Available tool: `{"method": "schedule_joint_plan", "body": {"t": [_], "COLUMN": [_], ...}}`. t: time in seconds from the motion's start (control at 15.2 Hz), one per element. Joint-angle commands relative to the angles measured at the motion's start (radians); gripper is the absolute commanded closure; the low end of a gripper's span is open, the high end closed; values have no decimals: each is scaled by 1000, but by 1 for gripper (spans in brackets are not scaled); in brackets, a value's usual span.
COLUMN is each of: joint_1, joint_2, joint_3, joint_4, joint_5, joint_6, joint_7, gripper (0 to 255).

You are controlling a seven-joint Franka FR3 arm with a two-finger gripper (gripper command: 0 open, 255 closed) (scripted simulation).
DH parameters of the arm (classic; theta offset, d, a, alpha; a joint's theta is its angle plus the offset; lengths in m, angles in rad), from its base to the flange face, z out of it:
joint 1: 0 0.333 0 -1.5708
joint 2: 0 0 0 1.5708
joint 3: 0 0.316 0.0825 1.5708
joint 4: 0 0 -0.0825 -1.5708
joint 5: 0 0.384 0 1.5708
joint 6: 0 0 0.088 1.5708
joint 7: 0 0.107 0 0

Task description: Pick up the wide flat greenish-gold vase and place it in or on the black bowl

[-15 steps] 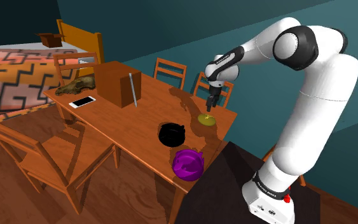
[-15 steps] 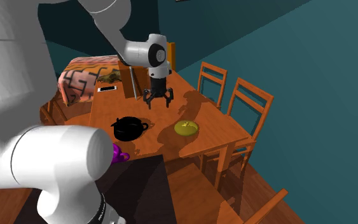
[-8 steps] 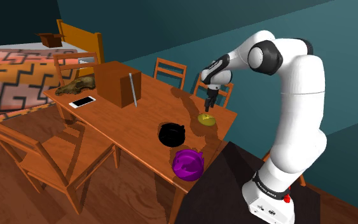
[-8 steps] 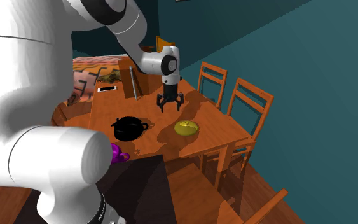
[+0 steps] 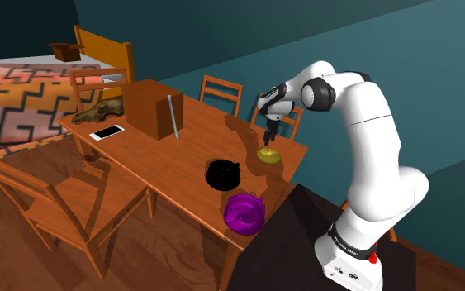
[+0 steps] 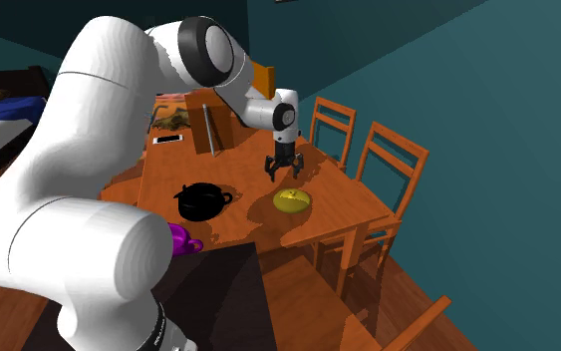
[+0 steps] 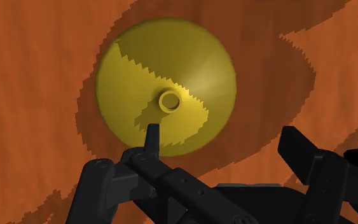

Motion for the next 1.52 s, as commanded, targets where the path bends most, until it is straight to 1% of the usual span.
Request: {"method": "schedule_joint_plan", "body": {"t": [0.0, 0.07, 0.13, 0.66, 1.12, 1.19, 1.45], "joint_1": [-29, -45, -54, -62, -62, -62, -62], "joint_2": [84, 129, 152, 212, 212, 212, 212], "joint_3": [7, 11, 13, 25, 25, 25, 25], "joint_4": [121, 185, 218, 216, 216, 216, 216], "joint_5": [5, 7, 8, 19, 19, 19, 19], "joint_6": [-34, -50, -59, 2, 2, 2, 2], "joint_7": [-4, -6, -7, -12, -12, -12, -12], "gripper": [0, 0, 0, 0, 0, 255, 255]}}
